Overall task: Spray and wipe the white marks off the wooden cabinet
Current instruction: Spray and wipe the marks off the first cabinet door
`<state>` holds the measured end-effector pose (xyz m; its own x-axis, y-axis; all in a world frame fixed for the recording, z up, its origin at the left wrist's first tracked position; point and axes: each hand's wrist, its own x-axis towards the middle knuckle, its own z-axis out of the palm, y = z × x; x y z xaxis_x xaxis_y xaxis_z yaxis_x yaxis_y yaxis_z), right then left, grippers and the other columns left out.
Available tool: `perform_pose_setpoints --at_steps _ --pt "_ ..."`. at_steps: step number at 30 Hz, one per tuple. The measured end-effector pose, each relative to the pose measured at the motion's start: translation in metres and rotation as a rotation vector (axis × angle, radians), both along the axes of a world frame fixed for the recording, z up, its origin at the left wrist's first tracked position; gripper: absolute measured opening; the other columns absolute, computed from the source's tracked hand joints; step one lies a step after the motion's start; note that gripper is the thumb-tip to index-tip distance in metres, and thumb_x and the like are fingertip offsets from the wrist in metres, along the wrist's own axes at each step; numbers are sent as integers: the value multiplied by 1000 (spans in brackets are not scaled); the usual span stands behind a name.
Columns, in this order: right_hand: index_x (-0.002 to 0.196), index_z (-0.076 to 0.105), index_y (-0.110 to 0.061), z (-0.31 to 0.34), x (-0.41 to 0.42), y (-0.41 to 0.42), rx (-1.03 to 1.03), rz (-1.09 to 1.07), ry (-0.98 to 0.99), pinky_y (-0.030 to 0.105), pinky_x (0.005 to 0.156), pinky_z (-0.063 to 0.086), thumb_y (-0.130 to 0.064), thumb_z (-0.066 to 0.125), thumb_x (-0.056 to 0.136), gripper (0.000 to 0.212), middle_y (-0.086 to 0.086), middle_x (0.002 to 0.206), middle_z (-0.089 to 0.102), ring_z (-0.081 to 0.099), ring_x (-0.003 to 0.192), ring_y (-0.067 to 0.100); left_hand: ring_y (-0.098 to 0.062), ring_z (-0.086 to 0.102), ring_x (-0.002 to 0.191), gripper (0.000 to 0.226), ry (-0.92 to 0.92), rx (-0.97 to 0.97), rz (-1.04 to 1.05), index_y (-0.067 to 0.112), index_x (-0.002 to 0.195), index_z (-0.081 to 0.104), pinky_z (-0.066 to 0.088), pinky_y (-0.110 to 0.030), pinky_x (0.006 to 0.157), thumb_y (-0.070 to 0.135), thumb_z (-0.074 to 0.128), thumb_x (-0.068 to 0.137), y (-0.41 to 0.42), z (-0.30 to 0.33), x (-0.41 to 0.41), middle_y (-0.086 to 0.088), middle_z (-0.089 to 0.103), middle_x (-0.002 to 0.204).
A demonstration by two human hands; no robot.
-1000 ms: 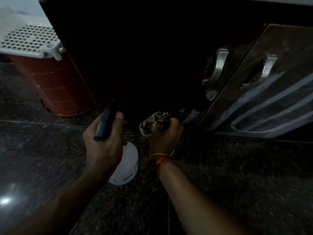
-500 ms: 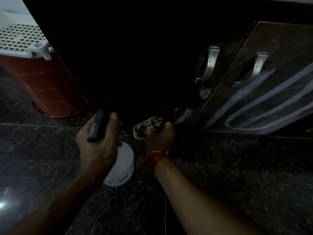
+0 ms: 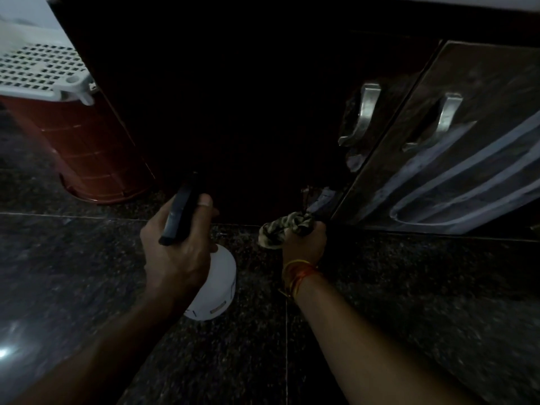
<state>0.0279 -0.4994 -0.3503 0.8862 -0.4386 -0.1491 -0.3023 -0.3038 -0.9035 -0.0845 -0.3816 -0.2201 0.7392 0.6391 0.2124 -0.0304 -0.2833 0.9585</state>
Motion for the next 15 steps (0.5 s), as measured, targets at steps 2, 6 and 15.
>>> perform_pose_setpoints --at_steps 2,6,15 --pt "91 58 3 -3 4 -11 -3 -27 0 46 83 49 2 66 70 22 26 96 61 60 92 38 -9 56 44 36 3 -3 5 3 100 65 43 -13 44 36 51 94 0 1 0 -13 67 78" --pt "94 58 3 4 3 -18 -16 -12 23 45 86 48 0 67 71 25 26 100 60 59 95 39 -12 55 43 29 7 6 7 8 91 64 41 -13 42 35 53 94 0 3 -2 -24 64 75" --pt "99 62 3 61 -2 -16 -56 19 -261 22 85 37 4 73 69 32 23 106 55 56 97 31 -11 54 42 29 -34 -11 -23 18 91 64 43 -15 44 44 53 90 -9 9 4 -18 65 74"
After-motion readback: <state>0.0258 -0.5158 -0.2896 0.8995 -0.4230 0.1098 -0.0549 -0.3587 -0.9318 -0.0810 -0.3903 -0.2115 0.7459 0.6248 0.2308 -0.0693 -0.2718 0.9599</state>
